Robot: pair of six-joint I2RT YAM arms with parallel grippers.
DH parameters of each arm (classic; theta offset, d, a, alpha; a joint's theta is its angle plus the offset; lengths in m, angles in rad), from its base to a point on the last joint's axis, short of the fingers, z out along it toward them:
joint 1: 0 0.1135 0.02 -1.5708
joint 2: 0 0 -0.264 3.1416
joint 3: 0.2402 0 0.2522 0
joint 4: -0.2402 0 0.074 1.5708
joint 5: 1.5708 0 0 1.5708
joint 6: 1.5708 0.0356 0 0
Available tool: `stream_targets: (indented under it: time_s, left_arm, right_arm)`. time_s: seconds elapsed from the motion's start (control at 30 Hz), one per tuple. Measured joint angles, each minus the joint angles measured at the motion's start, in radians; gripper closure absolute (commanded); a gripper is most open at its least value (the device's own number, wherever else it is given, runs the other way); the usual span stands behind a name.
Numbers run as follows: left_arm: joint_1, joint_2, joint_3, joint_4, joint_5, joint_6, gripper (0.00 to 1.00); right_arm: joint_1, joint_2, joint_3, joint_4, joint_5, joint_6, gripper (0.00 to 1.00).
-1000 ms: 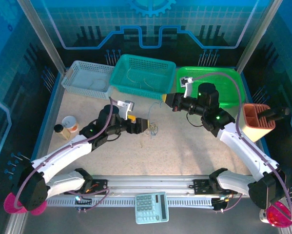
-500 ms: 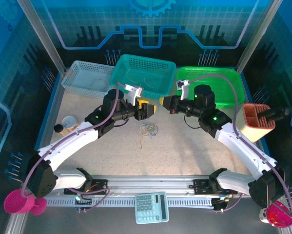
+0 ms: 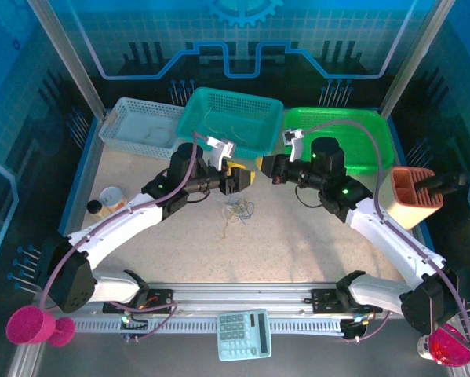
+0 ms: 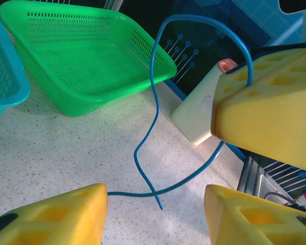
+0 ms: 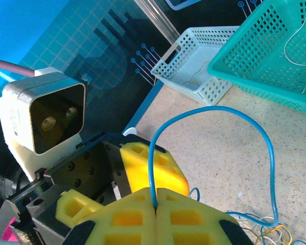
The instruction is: Untangle the cables
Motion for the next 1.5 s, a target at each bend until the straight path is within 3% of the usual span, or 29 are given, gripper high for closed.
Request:
stream_targets:
  time_s: [0.17, 0.37, 0.47, 0.57, 0.67, 0.8, 1.2, 1.5]
  left_arm:
    - [0.0, 0.034, 0.001, 0.015, 0.01, -0.005, 0.62]
    - [0.0, 0.052, 0.004, 0.031, 0.012, -0.017, 1.0]
    - [0.0, 0.052, 0.009, 0.043, 0.012, -0.018, 1.0]
    - [0.0, 0.052, 0.01, 0.045, 0.012, -0.019, 1.0]
    - [0.0, 0.052, 0.01, 0.05, 0.012, -0.019, 1.0]
    - [0.0, 0.052, 0.009, 0.051, 0.012, -0.019, 1.0]
    - [0.0, 0.052, 0.009, 0.051, 0.012, -0.019, 1.0]
    - [0.0, 0.046, 0.006, 0.075, 0.027, -0.049, 1.0]
  right_arm:
    - [0.003, 0.0, 0.0, 0.0, 0.0, 0.0, 1.0]
    - [0.018, 0.0, -0.002, 0.001, 0.001, 0.0, 1.0]
    - [0.021, 0.0, -0.007, 0.004, 0.004, 0.001, 1.0]
    - [0.02, 0.0, -0.007, 0.004, 0.013, 0.004, 0.79]
    - [0.02, 0.0, -0.007, 0.004, 0.026, 0.004, 0.48]
    - [0.013, 0.001, -0.008, 0.013, 0.031, 0.021, 0.33]
    - [-0.022, 0.031, -0.015, 0.056, 0.023, 0.054, 0.32]
    - [-0.1, -0.083, -0.06, 0.027, 0.029, 0.053, 0.31]
